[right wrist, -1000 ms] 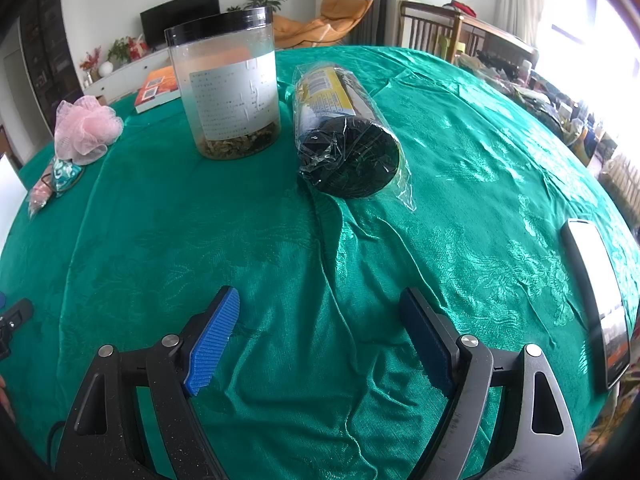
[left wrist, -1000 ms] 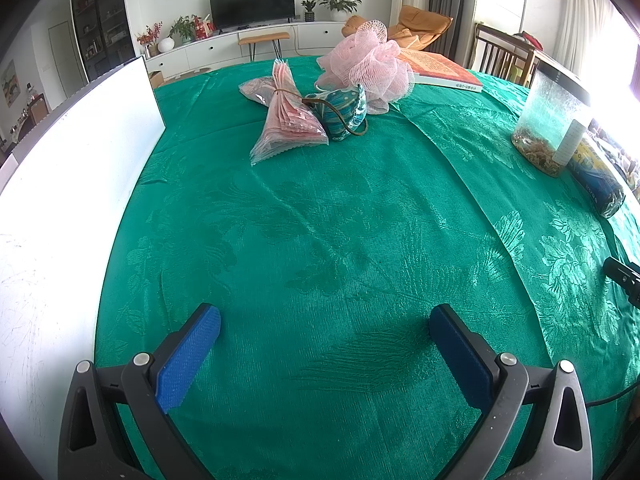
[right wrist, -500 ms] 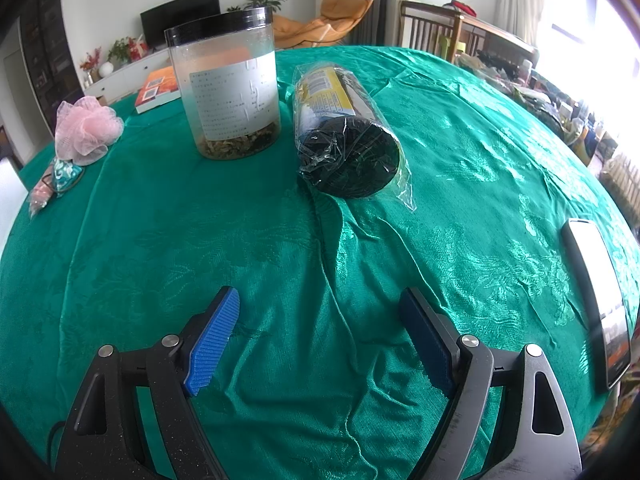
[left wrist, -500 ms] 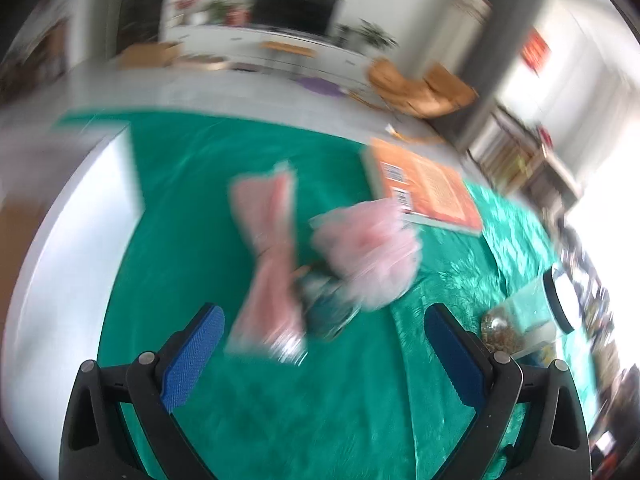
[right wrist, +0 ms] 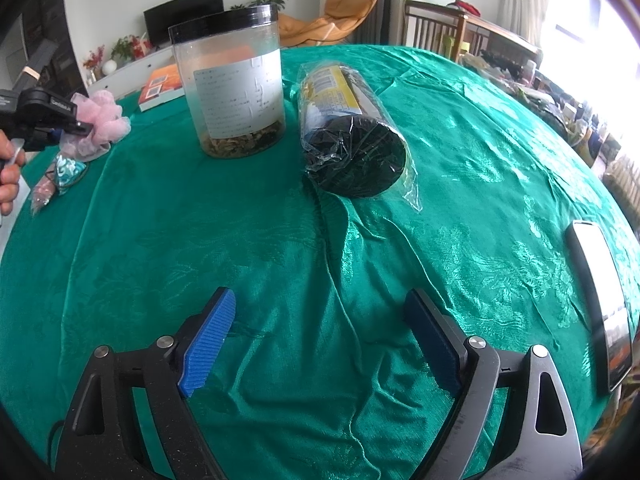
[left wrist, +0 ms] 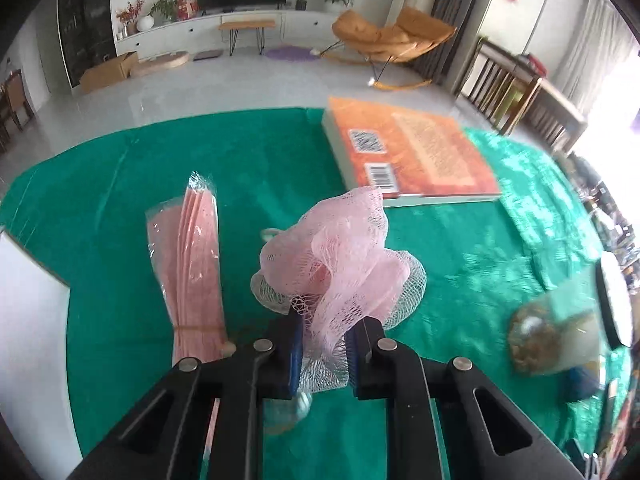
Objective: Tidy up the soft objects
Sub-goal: 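Grasp the pink mesh bath puff with the left gripper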
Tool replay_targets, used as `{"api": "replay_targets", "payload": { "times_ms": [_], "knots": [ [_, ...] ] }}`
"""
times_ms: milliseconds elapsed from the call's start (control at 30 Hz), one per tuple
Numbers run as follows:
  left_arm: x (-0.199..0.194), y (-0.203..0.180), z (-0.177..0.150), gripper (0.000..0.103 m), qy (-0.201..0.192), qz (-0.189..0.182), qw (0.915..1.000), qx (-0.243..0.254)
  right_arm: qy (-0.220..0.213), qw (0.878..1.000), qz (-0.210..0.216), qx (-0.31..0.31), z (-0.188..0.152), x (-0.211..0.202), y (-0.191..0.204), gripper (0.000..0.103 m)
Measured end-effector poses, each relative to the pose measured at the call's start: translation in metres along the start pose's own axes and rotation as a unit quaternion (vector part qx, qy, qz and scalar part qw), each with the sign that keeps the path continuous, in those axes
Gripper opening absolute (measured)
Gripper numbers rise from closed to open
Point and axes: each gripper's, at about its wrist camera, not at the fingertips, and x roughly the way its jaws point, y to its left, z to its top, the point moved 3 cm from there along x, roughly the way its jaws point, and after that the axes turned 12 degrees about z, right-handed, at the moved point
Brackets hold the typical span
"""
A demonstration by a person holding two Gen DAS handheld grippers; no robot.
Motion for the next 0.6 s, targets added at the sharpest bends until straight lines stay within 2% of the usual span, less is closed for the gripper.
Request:
{"api": "replay_targets", "payload": {
  "times_ms": [67, 133, 200, 267, 300, 333, 367, 400, 500, 600],
  "knots": [
    [-0.034, -0.001, -0.021, 0.017, -0.008, -0.037, 0.9993, -0.003, 0.000, 1.000, 0.000, 0.000, 0.000, 0.000, 0.000, 0.089],
    [-0.070, -0.002, -0.050, 0.018, -0.021, -0.057, 0.9981, 0.006, 0.000, 1.000, 0.000, 0.000, 0.000, 0.000, -0.001, 0.089],
    [-0.095, -0.002, -0.084, 0.020, -0.027, -0.061, 0.9976, 0.018, 0.000, 1.000, 0.000, 0.000, 0.000, 0.000, 0.000, 0.089],
    [-0.108, -0.001, -0.132, 0.024, -0.032, -0.045, 0.9977, 0.040, 0.000, 1.000, 0.000, 0.000, 0.000, 0.000, -0.001, 0.089],
    [-0.107, -0.001, -0.148, 0.033, -0.032, -0.031, 0.9976, 0.053, 0.000, 1.000, 0.000, 0.001, 0.000, 0.000, 0.000, 0.089],
    [-0.104, -0.003, -0.163, 0.054, -0.032, -0.019, 0.9972, 0.065, 0.000, 1.000, 0.001, 0.000, 0.000, 0.000, 0.000, 0.089],
    [-0.100, -0.003, -0.184, 0.068, -0.031, -0.013, 0.9961, 0.082, 0.000, 1.000, 0.000, 0.000, 0.000, 0.000, -0.001, 0.089],
    [-0.096, -0.001, -0.196, 0.086, -0.030, -0.006, 0.9954, 0.090, 0.000, 1.000, 0.000, 0.000, 0.000, 0.000, -0.001, 0.089],
    [-0.089, 0.001, -0.220, 0.089, -0.034, 0.009, 0.9934, 0.110, 0.000, 1.000, 0.000, 0.000, 0.000, 0.000, 0.000, 0.089],
    [-0.084, -0.003, -0.219, 0.089, -0.032, 0.012, 0.9929, 0.114, 0.000, 1.000, 0.000, 0.000, 0.000, 0.000, -0.001, 0.089]
  ]
}}
